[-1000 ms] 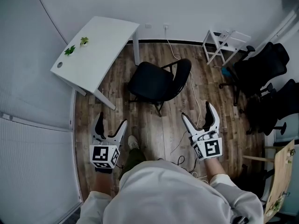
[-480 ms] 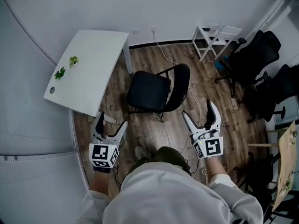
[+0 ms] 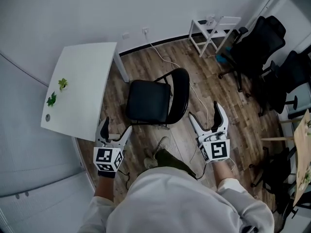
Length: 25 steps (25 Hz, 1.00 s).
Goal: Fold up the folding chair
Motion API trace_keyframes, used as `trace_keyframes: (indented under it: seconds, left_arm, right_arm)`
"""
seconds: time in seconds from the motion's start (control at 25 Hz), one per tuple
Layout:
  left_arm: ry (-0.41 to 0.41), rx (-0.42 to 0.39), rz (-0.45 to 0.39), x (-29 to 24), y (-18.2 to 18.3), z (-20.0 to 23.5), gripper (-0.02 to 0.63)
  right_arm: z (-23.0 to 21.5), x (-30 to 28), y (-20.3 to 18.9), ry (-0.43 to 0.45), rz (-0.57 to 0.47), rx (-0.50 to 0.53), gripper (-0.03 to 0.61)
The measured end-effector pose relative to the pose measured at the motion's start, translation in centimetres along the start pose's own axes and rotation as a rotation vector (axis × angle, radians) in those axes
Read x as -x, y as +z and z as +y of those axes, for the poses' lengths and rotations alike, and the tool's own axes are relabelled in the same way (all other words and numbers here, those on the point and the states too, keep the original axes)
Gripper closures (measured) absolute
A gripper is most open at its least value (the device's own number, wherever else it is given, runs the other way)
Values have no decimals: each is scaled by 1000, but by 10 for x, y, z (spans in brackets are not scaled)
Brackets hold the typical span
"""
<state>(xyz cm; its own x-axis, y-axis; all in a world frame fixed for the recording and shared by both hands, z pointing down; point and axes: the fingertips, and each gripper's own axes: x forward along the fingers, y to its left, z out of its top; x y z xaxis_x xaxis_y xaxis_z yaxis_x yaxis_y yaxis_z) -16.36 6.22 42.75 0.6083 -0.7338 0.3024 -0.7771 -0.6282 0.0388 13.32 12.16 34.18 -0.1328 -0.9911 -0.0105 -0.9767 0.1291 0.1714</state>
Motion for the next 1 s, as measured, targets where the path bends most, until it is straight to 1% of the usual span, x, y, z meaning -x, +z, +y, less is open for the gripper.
trace_keyframes:
  seconds: [0.16, 0.24, 0.36, 0.6, 0.76, 1.0]
  left_arm:
    - [-24, 1, 48, -56, -2, 12, 198]
    - [-37, 22, 72, -80, -8, 16, 198]
    - [-59, 58, 104, -116, -15, 25, 198]
    - [-103, 62, 175, -175, -36, 52, 198]
    - [-163, 83, 238, -216, -66, 77, 198]
    - [-253, 142, 370, -279, -131, 111, 198]
  right_arm:
    - [-33, -38, -23, -42, 33, -22, 155]
    - [-47, -53, -38, -54, 66, -32, 155]
    - [-66, -84, -54, -70, 78, -39, 155]
    - [-88, -136, -91, -90, 163, -62, 155]
    - [-91, -168, -124, -113, 238, -83, 155]
    - [-97, -207, -180, -159, 364, -112, 156]
